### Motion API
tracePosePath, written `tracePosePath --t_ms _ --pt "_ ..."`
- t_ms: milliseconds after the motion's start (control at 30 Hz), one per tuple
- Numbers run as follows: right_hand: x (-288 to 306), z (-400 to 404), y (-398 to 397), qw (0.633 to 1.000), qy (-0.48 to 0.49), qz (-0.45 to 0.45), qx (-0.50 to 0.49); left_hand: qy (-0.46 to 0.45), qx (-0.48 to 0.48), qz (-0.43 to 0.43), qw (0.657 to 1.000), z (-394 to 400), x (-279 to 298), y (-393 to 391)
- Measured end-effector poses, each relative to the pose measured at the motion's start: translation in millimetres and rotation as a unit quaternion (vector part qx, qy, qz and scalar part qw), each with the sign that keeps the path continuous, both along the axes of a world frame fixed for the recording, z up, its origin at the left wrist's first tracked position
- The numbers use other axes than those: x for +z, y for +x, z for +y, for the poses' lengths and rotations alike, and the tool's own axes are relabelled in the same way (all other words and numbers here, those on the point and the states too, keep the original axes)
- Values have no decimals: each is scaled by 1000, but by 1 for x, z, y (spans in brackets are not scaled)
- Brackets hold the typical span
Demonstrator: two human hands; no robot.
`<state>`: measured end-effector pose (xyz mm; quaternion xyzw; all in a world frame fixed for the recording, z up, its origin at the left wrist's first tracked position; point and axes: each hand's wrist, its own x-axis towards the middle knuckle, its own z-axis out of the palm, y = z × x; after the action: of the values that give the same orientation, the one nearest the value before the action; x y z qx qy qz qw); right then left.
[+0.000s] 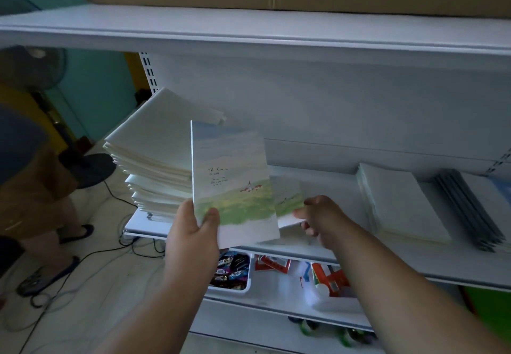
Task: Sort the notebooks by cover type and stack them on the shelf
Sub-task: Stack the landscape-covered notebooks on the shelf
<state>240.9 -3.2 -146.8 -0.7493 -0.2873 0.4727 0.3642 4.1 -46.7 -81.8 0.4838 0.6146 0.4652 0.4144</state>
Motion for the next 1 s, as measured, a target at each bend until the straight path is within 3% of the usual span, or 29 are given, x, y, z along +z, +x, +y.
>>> tracePosePath --t_ms 67,167,333,400,600,733,900,1000 --pt "9 -9 16 985 45 156 -54 6 -6 -1 1000 -2 4 3" --pt "23 -27 38 937 138 303 -107 29 -7 10 1000 -4 11 4" --pt "39 -55 47 846 267 424 -183 54 2 66 996 -2 18 2" --pt "49 -65 37 831 295 439 -173 40 -21 70 997 -1 16 6" --pt "59 -82 4 865 287 404 -79 -13 -77 -49 996 -7 21 30" --pt "58 -96 7 902 270 335 -40 -49 -110 -106 987 -3 17 46" --pt "57 -117 44 968 217 121 -26 -59 -157 -117 979 -16 11 81" --pt "62 -127 81 972 217 46 -72 -45 -199 -103 974 -34 14 118"
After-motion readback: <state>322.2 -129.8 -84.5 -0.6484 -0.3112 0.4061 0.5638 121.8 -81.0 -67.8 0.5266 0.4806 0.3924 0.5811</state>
